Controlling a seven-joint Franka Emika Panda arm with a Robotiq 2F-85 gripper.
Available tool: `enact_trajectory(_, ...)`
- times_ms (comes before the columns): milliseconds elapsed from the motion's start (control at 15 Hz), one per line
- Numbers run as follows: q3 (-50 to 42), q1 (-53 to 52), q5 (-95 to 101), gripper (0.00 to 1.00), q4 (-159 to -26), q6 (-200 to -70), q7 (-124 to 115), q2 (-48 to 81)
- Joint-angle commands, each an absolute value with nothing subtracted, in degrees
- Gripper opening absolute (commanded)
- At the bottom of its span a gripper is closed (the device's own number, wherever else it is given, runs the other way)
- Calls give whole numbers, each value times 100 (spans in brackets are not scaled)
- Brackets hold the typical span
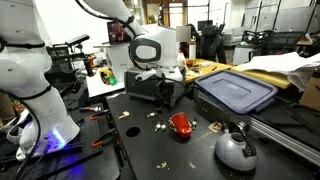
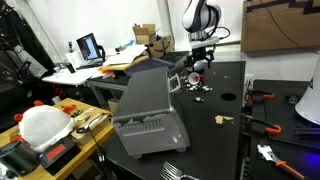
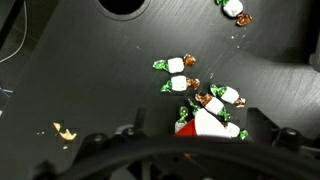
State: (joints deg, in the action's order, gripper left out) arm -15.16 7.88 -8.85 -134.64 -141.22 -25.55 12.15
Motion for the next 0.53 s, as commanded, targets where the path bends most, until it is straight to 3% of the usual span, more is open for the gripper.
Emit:
enact_trajectory(0, -1533, 674, -386, 100, -13751, -14526, -2903, 1012)
enact_trajectory(467, -1553, 555, 267, 100, -13783, -14514, -3109, 980)
